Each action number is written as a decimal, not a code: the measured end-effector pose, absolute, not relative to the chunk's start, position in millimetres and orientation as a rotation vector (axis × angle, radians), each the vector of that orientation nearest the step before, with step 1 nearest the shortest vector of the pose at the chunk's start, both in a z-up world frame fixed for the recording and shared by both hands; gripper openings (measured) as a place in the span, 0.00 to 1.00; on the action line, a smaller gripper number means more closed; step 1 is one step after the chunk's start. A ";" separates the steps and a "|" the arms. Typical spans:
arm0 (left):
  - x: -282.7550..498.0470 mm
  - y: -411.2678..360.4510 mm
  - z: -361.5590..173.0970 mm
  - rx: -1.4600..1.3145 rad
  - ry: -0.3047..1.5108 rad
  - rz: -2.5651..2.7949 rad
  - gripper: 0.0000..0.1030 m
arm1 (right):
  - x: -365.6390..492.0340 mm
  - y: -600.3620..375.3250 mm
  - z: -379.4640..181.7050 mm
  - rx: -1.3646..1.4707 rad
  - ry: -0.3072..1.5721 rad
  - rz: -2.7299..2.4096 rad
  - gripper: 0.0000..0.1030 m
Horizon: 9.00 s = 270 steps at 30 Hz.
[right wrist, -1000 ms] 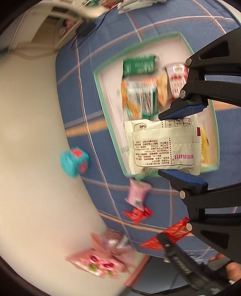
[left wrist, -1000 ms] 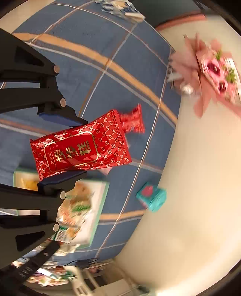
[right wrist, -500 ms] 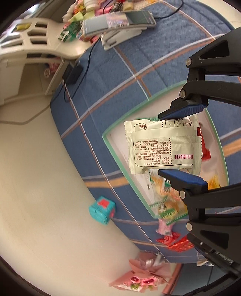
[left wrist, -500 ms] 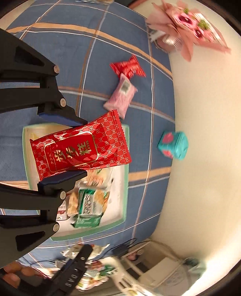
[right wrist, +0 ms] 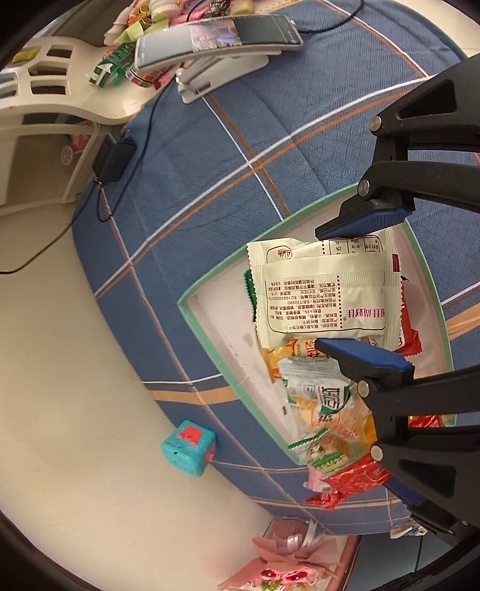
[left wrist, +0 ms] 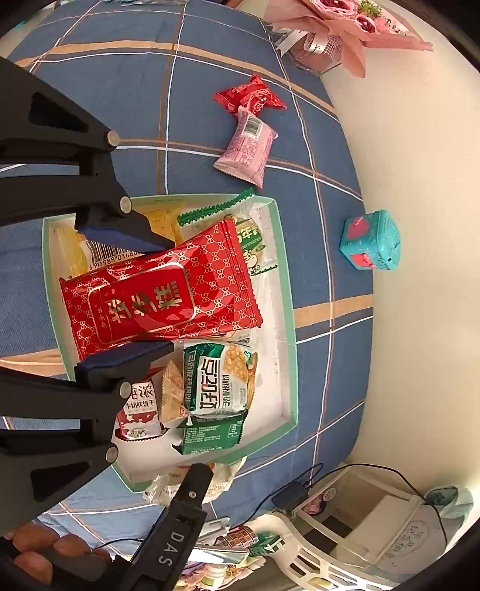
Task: Organize snacks
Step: 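Carry the red pack and white biscuit pack over the tray with both grippers, then open both grippers to drop the red pack and biscuit pack into the tray, then withdraw both grippers from the tray toward the red wrapper and pink pack, then grasp the red wrapper with the left gripper while the right grasps the pink barcode pack, then carry the red wrapper and pink pack over the tray with both grippers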
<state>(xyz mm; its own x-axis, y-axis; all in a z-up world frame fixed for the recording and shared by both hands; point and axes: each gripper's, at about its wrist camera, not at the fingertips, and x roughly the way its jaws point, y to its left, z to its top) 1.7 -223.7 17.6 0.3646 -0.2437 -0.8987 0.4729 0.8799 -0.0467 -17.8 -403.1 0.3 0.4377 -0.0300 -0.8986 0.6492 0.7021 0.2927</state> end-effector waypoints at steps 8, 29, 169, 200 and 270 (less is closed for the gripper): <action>5.5 -224.0 7.4 0.240 1.111 -0.465 0.47 | -6.3 -390.5 -6.4 0.653 1.070 -0.431 0.54; 11.6 -223.2 1.5 0.221 1.143 -0.461 0.47 | 4.4 -379.2 -18.1 0.616 1.145 -0.415 0.55; 214.1 2.6 -58.9 -0.362 1.100 -0.168 0.37 | 243.4 -138.2 -60.0 0.032 1.199 0.053 0.42; 141.8 -6.6 -2.7 -0.332 1.110 -0.162 0.33 | 128.9 -149.4 10.3 0.147 1.081 0.059 0.36; 5.8 -181.5 16.7 0.055 1.060 -0.514 0.34 | -15.8 -321.6 9.0 0.487 1.008 -0.314 0.36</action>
<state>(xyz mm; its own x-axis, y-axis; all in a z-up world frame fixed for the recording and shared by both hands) 5.8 -181.5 16.7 0.3832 -0.3769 -0.8433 0.4286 0.8813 -0.1991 -15.8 -321.6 9.0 0.5026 -0.0288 -0.8640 0.4667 0.8504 0.2431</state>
